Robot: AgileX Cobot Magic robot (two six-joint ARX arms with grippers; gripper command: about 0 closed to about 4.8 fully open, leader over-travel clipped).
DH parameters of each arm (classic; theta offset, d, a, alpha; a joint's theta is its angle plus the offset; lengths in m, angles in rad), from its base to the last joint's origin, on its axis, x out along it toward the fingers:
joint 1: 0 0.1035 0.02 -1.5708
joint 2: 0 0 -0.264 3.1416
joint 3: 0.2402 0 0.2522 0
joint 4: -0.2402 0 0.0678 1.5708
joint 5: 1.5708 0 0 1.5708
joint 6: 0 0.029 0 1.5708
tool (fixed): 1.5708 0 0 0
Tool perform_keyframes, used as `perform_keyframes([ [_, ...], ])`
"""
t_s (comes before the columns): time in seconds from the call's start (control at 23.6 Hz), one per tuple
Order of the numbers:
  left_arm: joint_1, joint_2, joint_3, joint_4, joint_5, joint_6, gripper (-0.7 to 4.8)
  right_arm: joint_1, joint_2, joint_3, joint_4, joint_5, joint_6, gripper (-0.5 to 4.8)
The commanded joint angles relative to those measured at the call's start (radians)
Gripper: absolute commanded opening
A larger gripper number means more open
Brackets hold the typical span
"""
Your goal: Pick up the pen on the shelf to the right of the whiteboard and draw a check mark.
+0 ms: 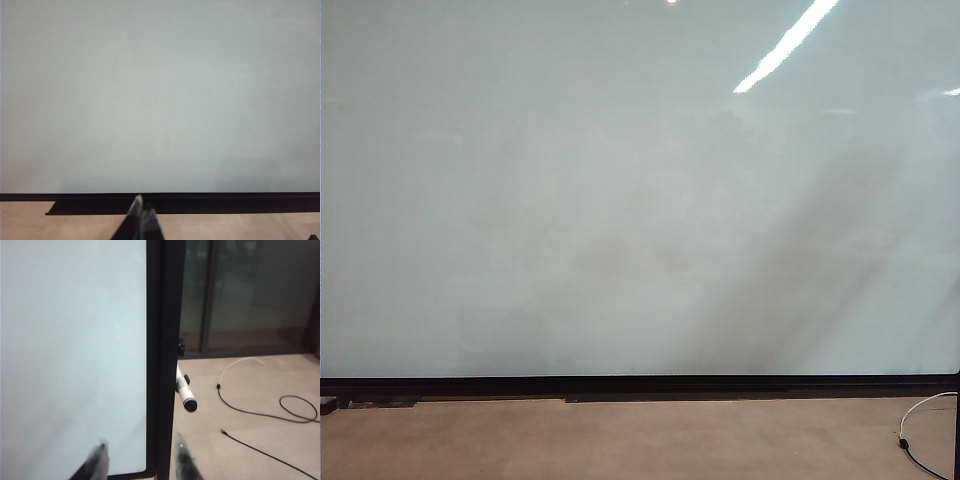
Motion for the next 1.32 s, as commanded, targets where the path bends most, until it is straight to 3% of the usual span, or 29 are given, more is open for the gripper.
perform_keyframes([
  [0.04,0.000,0.000,0.003,0.006,0.000,0.005,-0.04,-0.026,0.079,0.005,0.130,-0.054,-0.018,2.15],
  [0.25,0.000,0.000,0.003,0.006,0.000,0.005,-0.04,-0.037,0.241,0.005,0.313,-0.084,-0.045,2.85],
  [0.59,0.000,0.000,0.003,0.006,0.000,0.005,-0.04,-0.038,0.635,0.093,0.575,-0.137,-0.048,2.84],
  [1.32,0.000,0.000,0.003,0.006,0.000,0.005,-0.05,-0.138,0.924,0.253,0.644,-0.267,-0.082,2.84],
])
